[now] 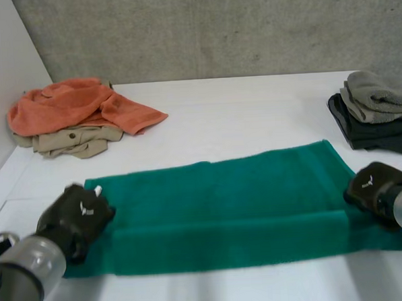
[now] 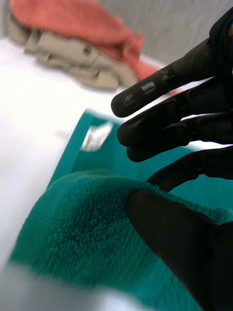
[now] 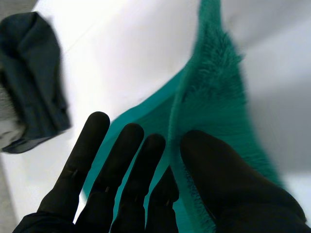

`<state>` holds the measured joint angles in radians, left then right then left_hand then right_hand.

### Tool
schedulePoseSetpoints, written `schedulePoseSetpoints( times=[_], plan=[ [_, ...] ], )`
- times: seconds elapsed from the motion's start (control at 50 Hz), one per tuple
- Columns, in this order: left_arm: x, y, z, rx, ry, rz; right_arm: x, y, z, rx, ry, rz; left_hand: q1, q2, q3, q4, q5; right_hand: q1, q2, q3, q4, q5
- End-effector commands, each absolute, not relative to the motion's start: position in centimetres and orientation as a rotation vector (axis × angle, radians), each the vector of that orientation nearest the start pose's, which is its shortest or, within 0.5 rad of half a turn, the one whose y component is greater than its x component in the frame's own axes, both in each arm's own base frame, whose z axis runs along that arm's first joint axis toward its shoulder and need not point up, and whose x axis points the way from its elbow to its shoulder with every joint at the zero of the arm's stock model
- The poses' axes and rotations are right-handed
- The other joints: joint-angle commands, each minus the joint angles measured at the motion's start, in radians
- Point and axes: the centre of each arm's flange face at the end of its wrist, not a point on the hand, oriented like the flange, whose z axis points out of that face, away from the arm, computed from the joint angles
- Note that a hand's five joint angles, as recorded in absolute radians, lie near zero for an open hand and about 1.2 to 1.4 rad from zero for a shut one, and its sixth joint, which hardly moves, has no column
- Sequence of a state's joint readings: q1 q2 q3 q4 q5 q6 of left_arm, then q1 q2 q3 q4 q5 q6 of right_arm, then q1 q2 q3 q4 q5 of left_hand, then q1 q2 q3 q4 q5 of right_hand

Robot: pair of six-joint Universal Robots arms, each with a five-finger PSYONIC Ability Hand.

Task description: Fold the laundry.

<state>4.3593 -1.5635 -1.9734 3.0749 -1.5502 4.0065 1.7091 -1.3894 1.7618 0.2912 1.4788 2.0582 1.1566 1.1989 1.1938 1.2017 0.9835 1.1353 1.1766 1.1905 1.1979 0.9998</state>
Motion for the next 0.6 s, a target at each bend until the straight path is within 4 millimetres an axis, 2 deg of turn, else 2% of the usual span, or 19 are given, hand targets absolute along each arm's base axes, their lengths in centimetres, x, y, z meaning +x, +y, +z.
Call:
schedulePoseSetpoints(
  times=[0.02, 0.16, 0.28, 0.54, 0.56, 0.58, 0.6],
  plan=[
    [-23.2, -23.6, 18.7, 1.301, 1.873, -1.709, 20.4, -28.2, 17.3, -1.764, 2.416, -1.761, 0.240, 0.197, 0.202, 0.195, 0.238, 0.261, 0.220, 0.206, 0.198, 0.222],
    [-23.9, -27.1, 16.6, 1.194, 1.891, -1.685, 22.8, -32.4, 15.5, -1.688, 2.268, -2.054, 0.240, 0.197, 0.202, 0.195, 0.238, 0.261, 0.220, 0.206, 0.198, 0.222],
    [-23.9, -28.1, 15.8, 1.137, 1.899, -1.630, 24.5, -35.5, 14.6, -1.655, 2.152, -2.221, 0.240, 0.197, 0.202, 0.195, 0.238, 0.261, 0.220, 0.206, 0.198, 0.222],
    [-24.3, -28.5, 15.4, 1.120, 1.892, -1.616, 27.2, -37.8, 11.0, -1.682, 2.020, -2.189, 0.240, 0.197, 0.202, 0.195, 0.238, 0.261, 0.220, 0.206, 0.198, 0.222],
    [-24.3, -28.6, 15.4, 1.115, 1.894, -1.618, 27.2, -38.2, 10.9, -1.660, 2.029, -2.202, 0.240, 0.197, 0.202, 0.195, 0.238, -0.101, -0.143, -0.156, -0.164, -0.140],
    [-24.5, -28.8, 15.5, 1.107, 1.894, -1.631, 27.2, -38.4, 11.0, -1.643, 2.033, -2.210, -0.074, -0.116, -0.111, -0.119, -0.075, -0.593, -0.634, -0.648, -0.656, -0.632],
    [-24.6, -28.8, 15.6, 1.107, 1.895, -1.636, 27.2, -38.5, 11.1, -1.625, 2.041, -2.213, -0.548, -0.590, -0.585, -0.593, -0.549, -0.961, -1.002, -1.016, -1.023, -1.000]
  ],
)
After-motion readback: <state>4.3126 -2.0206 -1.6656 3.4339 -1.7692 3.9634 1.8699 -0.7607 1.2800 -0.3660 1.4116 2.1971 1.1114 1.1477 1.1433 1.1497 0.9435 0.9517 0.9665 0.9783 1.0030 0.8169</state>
